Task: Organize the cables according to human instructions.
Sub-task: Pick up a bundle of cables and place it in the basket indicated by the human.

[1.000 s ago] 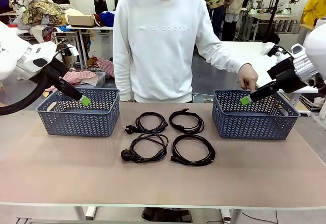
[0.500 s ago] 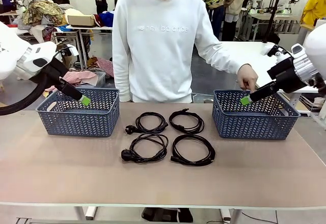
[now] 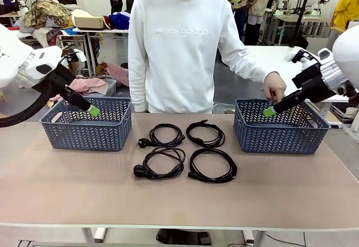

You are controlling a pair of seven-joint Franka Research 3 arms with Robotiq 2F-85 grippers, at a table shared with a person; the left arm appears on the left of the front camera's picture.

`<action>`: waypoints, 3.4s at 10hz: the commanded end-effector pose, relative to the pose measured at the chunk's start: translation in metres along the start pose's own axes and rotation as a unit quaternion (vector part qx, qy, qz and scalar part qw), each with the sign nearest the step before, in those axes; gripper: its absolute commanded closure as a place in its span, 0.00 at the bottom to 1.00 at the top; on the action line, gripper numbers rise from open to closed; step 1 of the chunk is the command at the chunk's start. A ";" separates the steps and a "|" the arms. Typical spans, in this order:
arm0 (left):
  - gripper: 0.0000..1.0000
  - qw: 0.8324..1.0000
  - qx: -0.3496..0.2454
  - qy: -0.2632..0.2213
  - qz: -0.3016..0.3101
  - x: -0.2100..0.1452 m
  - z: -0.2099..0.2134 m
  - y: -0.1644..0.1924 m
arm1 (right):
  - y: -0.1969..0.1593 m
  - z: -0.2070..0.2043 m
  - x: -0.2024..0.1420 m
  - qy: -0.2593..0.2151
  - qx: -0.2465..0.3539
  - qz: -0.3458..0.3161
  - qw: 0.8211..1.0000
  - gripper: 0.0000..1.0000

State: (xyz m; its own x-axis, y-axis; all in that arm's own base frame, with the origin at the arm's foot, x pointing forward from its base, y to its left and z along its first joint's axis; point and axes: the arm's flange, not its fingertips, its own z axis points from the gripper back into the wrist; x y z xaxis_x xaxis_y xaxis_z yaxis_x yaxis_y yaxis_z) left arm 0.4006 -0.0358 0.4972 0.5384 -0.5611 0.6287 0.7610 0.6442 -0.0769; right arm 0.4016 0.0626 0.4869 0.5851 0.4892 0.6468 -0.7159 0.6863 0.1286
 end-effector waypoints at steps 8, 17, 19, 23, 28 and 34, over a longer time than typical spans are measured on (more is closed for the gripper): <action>0.00 1.000 -0.008 -0.007 -0.007 -0.004 -0.001 0.002 | 0.068 -0.089 0.022 0.202 0.047 0.203 0.957 0.00; 0.00 1.000 -0.008 -0.007 -0.007 -0.004 -0.001 0.002 | 0.084 -0.115 0.010 0.220 0.065 0.209 0.951 0.00; 0.00 1.000 -0.008 -0.007 -0.007 -0.004 -0.001 0.002 | 0.083 -0.117 0.012 0.221 0.066 0.210 0.950 0.00; 0.00 1.000 -0.008 -0.007 -0.007 -0.004 -0.001 0.002 | 0.108 -0.166 0.015 0.270 0.098 0.271 0.919 0.00; 0.00 1.000 -0.008 -0.007 -0.007 -0.004 -0.001 0.002 | 0.133 -0.201 -0.003 0.276 0.102 0.350 0.889 0.00; 0.00 1.000 -0.008 -0.007 -0.007 -0.004 -0.001 0.002 | 0.139 -0.237 -0.013 0.308 0.101 0.344 0.881 0.00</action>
State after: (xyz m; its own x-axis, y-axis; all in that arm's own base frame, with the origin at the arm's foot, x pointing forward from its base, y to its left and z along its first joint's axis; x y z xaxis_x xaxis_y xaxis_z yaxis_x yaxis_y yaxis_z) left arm 0.4003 -0.0358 0.4969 0.5379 -0.5644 0.6262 0.7620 0.6433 -0.0747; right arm 0.3800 0.2718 0.3214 0.0270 0.9919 0.1242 -0.9983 0.0205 0.0539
